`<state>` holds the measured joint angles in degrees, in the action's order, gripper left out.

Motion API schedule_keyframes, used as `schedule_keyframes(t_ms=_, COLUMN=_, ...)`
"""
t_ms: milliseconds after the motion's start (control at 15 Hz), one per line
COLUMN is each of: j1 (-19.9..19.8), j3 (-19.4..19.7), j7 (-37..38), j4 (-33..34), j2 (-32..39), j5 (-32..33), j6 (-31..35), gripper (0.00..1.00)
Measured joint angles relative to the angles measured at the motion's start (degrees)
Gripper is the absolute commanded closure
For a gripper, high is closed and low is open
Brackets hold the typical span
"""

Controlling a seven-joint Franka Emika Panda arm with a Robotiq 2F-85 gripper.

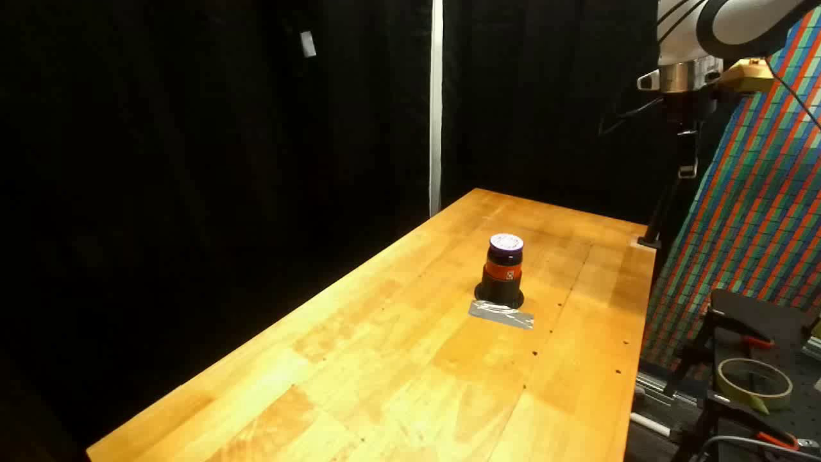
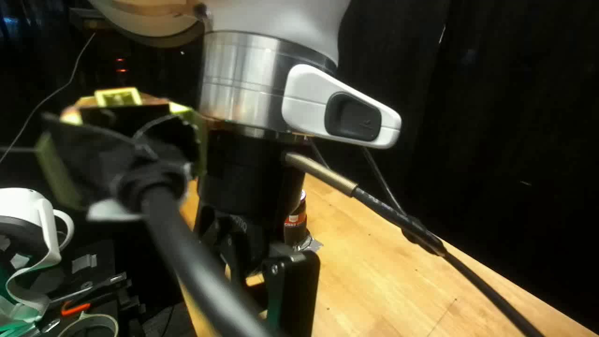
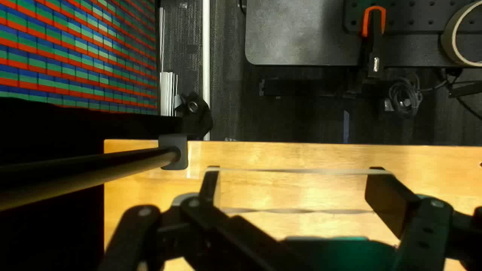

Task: Place the rubber band over the brown cup

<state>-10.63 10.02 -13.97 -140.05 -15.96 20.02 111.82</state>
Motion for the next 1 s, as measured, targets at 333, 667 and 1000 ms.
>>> schedule_keyframes(t_ms=333, j1=0.0, j3=0.0, j7=0.0, j4=0.4, j2=0.0, j5=0.0, j6=0.0, gripper=0.00)
schedule_keyframes(t_ms=667, j1=0.1, j3=0.0, j7=0.0, j4=0.3, j2=0.1, j5=-0.1, j6=-0.1, gripper=0.00)
schedule_keyframes(t_ms=1000, j1=5.9, j3=-2.5, j7=-1.5, j4=5.0, j2=5.8, j5=-9.4, j6=0.4, gripper=0.00)
